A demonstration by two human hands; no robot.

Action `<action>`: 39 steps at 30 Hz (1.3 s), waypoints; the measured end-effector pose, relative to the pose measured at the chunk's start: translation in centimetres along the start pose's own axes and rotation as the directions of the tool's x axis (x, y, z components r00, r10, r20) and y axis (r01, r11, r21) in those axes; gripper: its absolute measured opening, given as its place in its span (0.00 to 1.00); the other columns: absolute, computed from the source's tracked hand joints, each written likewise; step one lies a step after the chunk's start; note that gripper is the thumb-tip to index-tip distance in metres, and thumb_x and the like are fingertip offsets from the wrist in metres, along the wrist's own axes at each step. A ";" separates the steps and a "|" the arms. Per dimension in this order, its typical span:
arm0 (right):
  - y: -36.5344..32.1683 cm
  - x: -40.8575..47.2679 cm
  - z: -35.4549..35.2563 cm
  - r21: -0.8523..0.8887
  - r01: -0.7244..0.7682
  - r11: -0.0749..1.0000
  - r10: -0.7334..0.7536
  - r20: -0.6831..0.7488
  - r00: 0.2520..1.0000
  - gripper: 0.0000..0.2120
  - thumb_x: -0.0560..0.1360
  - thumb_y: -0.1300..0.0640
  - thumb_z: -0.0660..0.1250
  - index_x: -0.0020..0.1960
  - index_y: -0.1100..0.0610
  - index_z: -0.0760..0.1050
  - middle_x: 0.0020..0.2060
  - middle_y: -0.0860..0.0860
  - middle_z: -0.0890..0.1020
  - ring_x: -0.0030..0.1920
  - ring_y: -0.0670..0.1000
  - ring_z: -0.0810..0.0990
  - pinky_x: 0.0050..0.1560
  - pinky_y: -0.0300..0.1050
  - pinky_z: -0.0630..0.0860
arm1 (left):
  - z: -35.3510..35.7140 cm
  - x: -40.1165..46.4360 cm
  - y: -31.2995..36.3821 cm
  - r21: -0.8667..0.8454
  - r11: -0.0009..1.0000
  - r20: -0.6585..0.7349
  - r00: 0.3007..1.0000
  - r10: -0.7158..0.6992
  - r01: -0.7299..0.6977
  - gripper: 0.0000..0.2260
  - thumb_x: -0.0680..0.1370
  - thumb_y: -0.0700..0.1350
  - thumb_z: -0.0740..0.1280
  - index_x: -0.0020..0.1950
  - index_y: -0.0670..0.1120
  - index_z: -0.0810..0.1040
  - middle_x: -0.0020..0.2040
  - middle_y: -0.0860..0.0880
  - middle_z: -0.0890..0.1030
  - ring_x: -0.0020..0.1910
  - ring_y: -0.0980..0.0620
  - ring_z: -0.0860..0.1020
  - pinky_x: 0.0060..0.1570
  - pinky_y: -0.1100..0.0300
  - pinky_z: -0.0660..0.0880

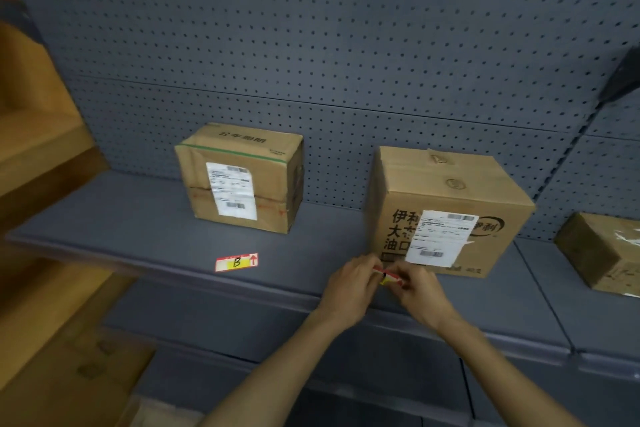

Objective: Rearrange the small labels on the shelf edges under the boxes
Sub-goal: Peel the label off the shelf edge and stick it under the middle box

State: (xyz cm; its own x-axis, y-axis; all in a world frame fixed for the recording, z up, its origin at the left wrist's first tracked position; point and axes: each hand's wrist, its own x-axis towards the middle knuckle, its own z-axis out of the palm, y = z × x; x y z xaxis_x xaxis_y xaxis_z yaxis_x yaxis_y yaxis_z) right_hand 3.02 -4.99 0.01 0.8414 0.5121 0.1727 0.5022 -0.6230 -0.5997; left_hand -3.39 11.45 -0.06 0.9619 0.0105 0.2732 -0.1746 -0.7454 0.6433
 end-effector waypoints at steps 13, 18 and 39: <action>-13.6 3.1 13.2 0.131 0.147 0.980 -0.161 0.100 0.982 0.08 0.77 0.61 0.69 0.46 0.49 0.81 0.40 0.47 0.83 0.41 0.46 0.80 0.42 0.43 0.78 | -13.3 -10.7 -13.3 0.075 0.981 -0.131 0.977 -0.167 0.177 0.06 0.83 0.52 0.64 0.56 0.53 0.79 0.50 0.53 0.82 0.50 0.55 0.79 0.48 0.50 0.78; -16.9 3.6 16.6 0.107 0.175 0.979 -0.185 0.097 0.978 0.08 0.79 0.62 0.67 0.52 0.51 0.82 0.44 0.47 0.80 0.42 0.43 0.76 0.43 0.32 0.70 | -16.3 -12.7 -16.7 0.108 0.972 -0.143 0.971 -0.192 0.208 0.08 0.83 0.52 0.64 0.58 0.53 0.79 0.53 0.53 0.82 0.54 0.54 0.78 0.52 0.51 0.78; -20.9 3.4 21.9 -0.053 0.124 0.991 -0.123 0.007 0.992 0.03 0.80 0.61 0.66 0.52 0.55 0.78 0.40 0.52 0.83 0.37 0.51 0.80 0.34 0.39 0.69 | -18.2 -14.6 -22.8 0.273 0.945 -0.170 0.976 -0.137 0.180 0.06 0.82 0.46 0.66 0.57 0.52 0.79 0.54 0.53 0.82 0.55 0.54 0.79 0.51 0.59 0.77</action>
State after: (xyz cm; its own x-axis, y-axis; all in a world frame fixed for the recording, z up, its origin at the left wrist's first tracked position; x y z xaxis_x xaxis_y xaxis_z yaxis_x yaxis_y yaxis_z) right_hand -8.98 22.71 -3.99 0.7716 0.5891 0.2401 0.6123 -0.5854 -0.5314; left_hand -17.32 40.41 -5.68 0.9270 0.2257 0.2996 0.0660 -0.8844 0.4620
